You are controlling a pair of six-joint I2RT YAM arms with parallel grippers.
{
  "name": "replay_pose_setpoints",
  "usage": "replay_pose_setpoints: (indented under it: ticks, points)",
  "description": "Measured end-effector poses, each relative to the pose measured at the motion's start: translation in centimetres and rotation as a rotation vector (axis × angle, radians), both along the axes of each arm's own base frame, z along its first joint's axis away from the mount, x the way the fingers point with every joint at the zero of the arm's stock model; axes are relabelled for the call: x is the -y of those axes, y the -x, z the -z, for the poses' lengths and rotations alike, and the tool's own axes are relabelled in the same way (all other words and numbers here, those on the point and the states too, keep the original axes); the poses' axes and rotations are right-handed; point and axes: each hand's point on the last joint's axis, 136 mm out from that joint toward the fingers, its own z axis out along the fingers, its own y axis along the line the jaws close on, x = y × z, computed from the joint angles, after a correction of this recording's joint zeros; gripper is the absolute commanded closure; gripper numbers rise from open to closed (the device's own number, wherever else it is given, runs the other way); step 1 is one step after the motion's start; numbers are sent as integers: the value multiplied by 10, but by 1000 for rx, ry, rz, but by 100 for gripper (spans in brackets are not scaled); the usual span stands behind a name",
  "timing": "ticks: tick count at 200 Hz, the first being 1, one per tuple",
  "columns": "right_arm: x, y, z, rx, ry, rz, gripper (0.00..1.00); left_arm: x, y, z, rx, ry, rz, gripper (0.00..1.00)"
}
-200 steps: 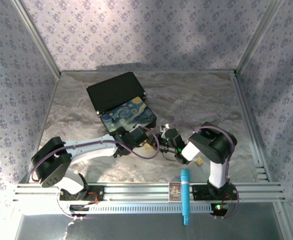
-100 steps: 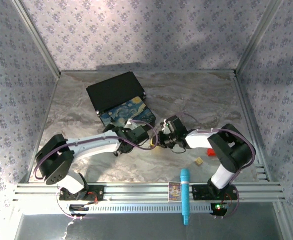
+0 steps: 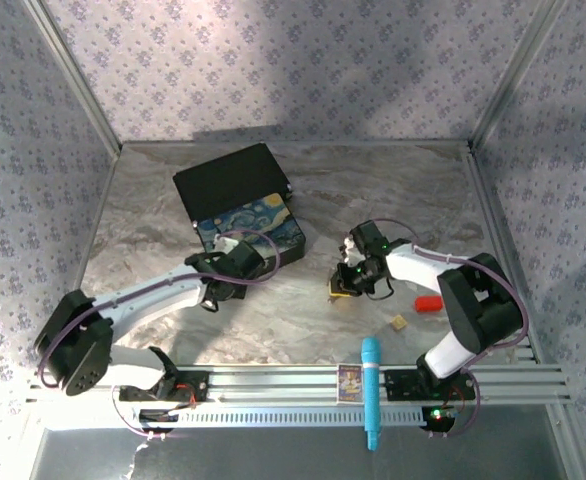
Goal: Unlock a padlock with a key
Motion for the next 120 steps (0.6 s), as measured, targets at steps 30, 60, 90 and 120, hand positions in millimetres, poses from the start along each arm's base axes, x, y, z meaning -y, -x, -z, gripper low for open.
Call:
replay_pose_setpoints:
  ticks: [30, 60, 90, 120]
  points:
    - [10, 4, 1, -20, 42, -12, 79, -2, 1, -1, 5, 49, -17, 0]
    - [21, 11, 5, -42, 94, -20, 65, 2, 3, -15, 40, 126, -12, 0]
    - [26, 12, 2, -24, 119, -31, 51, 7, 3, -44, 123, 248, 1, 0]
    - [39, 11, -3, -1, 193, -23, 40, 8, 3, -62, 169, 330, 7, 0]
